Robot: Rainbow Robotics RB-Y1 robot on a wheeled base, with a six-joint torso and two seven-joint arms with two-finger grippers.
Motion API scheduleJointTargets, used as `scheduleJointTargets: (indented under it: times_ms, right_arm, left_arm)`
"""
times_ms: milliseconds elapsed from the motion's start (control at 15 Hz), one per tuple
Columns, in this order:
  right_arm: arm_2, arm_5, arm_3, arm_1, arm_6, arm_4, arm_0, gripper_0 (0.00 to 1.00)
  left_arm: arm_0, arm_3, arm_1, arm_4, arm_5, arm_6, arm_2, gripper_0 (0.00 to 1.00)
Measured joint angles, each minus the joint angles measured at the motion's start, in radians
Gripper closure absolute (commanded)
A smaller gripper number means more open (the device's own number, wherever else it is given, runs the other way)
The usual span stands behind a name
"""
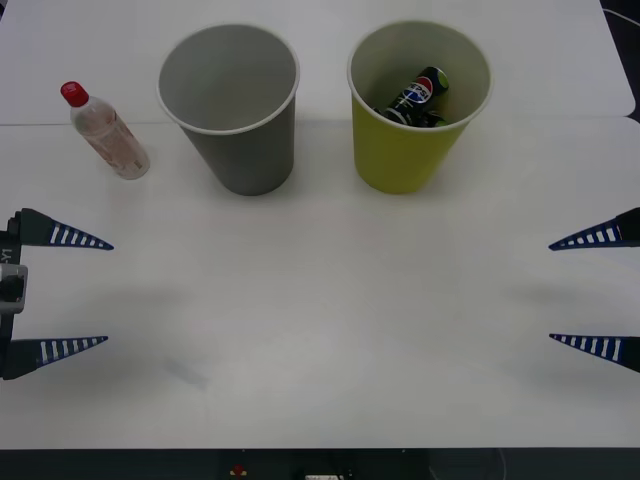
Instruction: Put the can into the green bin and the plastic bottle into the gray bin
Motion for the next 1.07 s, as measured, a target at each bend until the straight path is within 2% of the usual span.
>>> scheduleJointTargets:
  times_ms: [333, 600, 800, 1067]
  right_arm:
    - [0.0, 0.0, 0.0, 0.0, 0.0, 0.0, 0.0, 0.0]
    - [0.0, 0.0, 0.0, 0.0, 0.0, 0.0, 0.0, 0.0]
    - [0.0, 0.0, 0.0, 0.0, 0.0, 0.0, 0.0, 0.0]
    - [0.0, 0.0, 0.0, 0.0, 0.0, 0.0, 0.0, 0.0]
  left_arm:
    - [0.028, 0.005, -0.029, 0.011, 0.018, 0.001, -0.01, 0.0]
    - [0.071, -0.05, -0.029, 0.022, 0.112, 0.033, -0.009, 0.0]
    - [0.104, -0.112, -0.029, 0.002, 0.205, 0.19, -0.01, 0.0]
    - [0.143, -0.13, -0.029, 0.001, 0.33, 0.386, -0.011, 0.0]
